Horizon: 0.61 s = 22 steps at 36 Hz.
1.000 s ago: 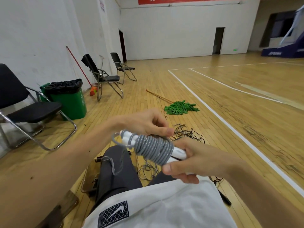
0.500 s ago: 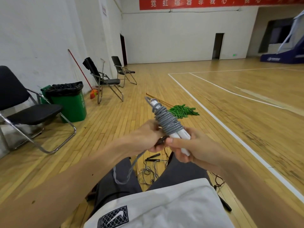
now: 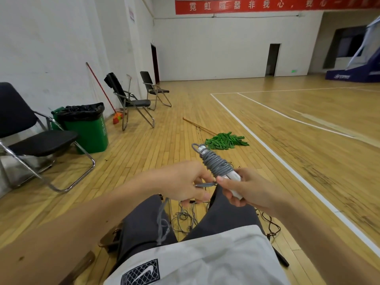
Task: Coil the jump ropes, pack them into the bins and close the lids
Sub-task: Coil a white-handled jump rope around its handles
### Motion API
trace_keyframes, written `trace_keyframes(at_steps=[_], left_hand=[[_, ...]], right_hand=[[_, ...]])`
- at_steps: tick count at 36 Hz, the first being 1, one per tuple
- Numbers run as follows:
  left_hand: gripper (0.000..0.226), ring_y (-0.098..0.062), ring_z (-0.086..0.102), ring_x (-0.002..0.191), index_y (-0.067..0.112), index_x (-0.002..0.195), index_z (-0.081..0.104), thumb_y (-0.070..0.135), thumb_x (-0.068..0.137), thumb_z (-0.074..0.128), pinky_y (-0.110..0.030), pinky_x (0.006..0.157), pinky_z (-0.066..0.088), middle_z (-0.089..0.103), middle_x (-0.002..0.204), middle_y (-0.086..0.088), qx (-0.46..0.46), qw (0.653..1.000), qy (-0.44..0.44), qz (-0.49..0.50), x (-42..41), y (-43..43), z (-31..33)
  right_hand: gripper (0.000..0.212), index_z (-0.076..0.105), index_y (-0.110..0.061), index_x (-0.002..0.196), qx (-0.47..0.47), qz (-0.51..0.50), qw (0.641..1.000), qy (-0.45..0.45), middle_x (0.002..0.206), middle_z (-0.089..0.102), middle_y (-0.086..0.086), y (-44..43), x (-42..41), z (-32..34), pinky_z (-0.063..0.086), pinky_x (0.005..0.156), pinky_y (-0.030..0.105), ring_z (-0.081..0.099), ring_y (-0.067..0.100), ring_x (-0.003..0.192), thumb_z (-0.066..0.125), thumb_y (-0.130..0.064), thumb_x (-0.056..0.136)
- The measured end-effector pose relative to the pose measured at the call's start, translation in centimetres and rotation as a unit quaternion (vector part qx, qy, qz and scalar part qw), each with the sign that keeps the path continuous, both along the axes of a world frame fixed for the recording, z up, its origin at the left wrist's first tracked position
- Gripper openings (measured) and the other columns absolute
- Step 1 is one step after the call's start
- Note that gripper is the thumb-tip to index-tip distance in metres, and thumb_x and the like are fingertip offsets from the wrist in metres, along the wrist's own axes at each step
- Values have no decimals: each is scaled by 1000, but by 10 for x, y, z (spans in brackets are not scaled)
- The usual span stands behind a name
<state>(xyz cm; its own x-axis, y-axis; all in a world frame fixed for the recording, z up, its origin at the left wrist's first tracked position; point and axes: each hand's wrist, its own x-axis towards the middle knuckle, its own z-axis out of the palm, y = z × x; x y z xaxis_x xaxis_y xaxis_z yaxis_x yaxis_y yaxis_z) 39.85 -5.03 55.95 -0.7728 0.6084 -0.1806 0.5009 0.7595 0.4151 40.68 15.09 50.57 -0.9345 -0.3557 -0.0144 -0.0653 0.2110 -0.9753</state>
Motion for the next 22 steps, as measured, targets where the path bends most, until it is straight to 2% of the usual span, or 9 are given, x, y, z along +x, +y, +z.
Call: trace_keyframes(at_steps=[3, 6, 10, 12, 15, 18, 22], left_hand=[[26, 0, 61, 52, 19, 122, 64, 30, 99, 61, -25, 65, 51, 67, 67, 3, -86, 992, 93, -17, 3, 4, 9], [24, 0, 56, 65, 19, 118, 70, 30, 98, 63, -27, 71, 49, 61, 71, 12, -109, 979, 171, -34, 6, 8, 21], [15, -4, 63, 69, 20, 100, 76, 31, 95, 67, -21, 66, 51, 69, 77, 12, -88, 975, 191, -77, 6, 11, 38], [16, -4, 64, 73, 19, 99, 76, 32, 94, 68, -21, 67, 51, 70, 81, 11, -82, 971, 202, -97, 3, 14, 40], [21, 0, 59, 76, 18, 97, 76, 37, 89, 73, -12, 68, 45, 65, 81, 16, -52, 968, 219, -111, -4, 16, 43], [26, 1, 57, 84, 16, 91, 77, 40, 81, 79, -11, 69, 43, 65, 80, 15, 2, 970, 212, -118, -14, 14, 45], [24, 1, 59, 70, 15, 85, 77, 38, 78, 82, -13, 63, 44, 67, 73, 13, 56, 982, 151, -96, -23, 12, 43]], right_hand=[[30, 59, -3, 92, 54, -8, 998, 14, 66, 55, 8, -3, 0, 4, 35, 46, 21, 46, 17, 52, 67, -31, 96], [29, 59, -5, 89, 119, -10, 993, 12, 63, 59, 4, -3, 1, 8, 35, 47, 22, 48, 16, 51, 69, -31, 95], [30, 58, -3, 96, 176, 44, 983, -28, 67, 60, 5, 1, 7, 13, 37, 49, 24, 49, 14, 52, 71, -30, 94], [33, 58, 0, 98, 196, 71, 977, -34, 69, 60, 6, 2, 10, 16, 37, 51, 25, 49, 15, 54, 71, -31, 94], [27, 58, -6, 92, 221, 99, 970, -16, 66, 60, 3, 1, 13, 21, 39, 51, 25, 50, 16, 55, 71, -31, 94], [29, 55, -10, 91, 207, 121, 971, -9, 66, 60, 2, 2, 16, 24, 38, 51, 24, 49, 17, 55, 70, -35, 94], [49, 55, -5, 100, 148, 143, 978, -21, 68, 57, 5, 4, 18, 22, 36, 50, 21, 45, 15, 52, 64, -52, 90]])
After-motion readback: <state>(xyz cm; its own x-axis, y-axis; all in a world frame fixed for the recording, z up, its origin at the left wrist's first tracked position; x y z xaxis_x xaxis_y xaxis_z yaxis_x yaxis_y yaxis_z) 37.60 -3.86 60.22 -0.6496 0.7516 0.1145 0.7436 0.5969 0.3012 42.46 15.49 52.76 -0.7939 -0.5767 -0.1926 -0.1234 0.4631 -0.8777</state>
